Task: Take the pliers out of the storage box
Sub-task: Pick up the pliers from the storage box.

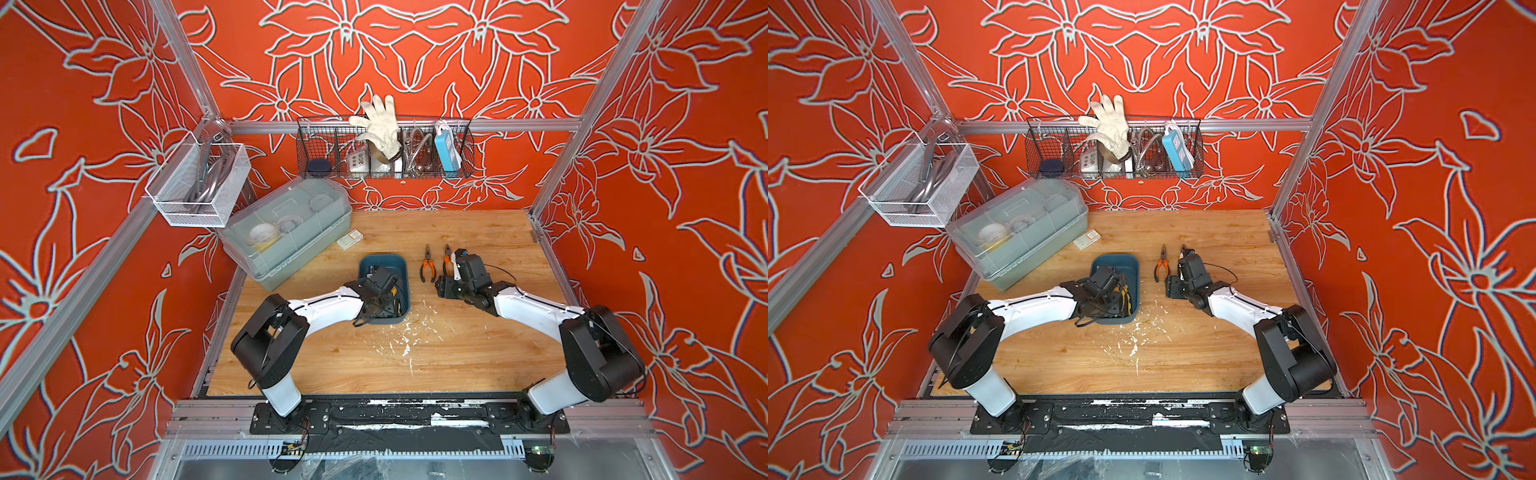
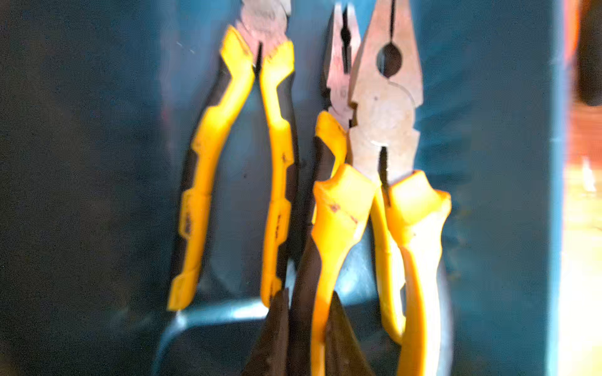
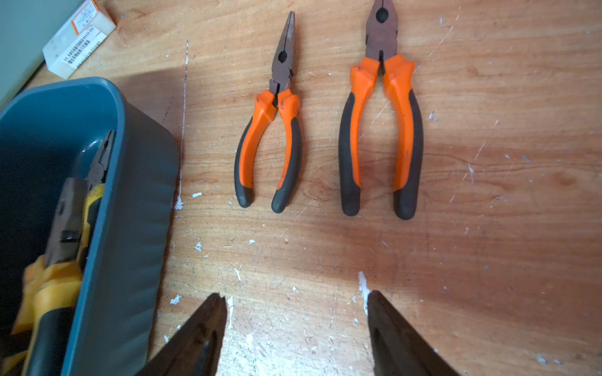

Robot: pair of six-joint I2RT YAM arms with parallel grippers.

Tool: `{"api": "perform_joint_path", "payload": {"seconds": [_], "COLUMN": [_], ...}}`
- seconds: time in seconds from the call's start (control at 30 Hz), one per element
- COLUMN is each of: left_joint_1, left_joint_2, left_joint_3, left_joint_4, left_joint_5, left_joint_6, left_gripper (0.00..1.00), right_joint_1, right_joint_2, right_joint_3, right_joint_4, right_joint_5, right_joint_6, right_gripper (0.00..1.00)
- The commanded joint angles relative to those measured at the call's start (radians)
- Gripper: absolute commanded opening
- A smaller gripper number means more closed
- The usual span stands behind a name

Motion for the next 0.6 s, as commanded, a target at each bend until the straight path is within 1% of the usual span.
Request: {"api": "perform_joint_path", "payload": {"seconds": [0.0,0.13,0.27,0.43,0.57], "left_joint_1": [0.001,0.0,0.001,0.001,0.001], "left_joint_2": [-0.091,-0.169,-0.245,-0.322,-0.328], "left_joint_3": [-0.043,-0.117,-0.203,-0.268,-0.287], "left_joint_4": [0.094,0.186,0.316,0.401,0.445], "left_joint_5": [-0.013,0.017,0.083,0.107,0.158], "left_joint_6": [0.023,0.021,0.039,0.058,0.054], "left_gripper": [0.0,0.0,0.0,0.0,0.0], "right_joint_1": [0.007,0.016,0.033,0.063,0.099], "right_joint_2": [-0.012,-0.036,-0.084,-0.138,-0.153], "right_joint_3": [0.001,-0.012,-0.048,-0.122,-0.138], "right_joint_4": [0.013,0.022,0.06,0.212,0.29], "right_joint_5": [-0.022,-0.038,-0.038,-0.118,-0.206], "right_joint_6": [0.017,0.038,0.042,0.059,0.069], "right_gripper": [0.71,0.71,0.71,0.72,0.72]}}
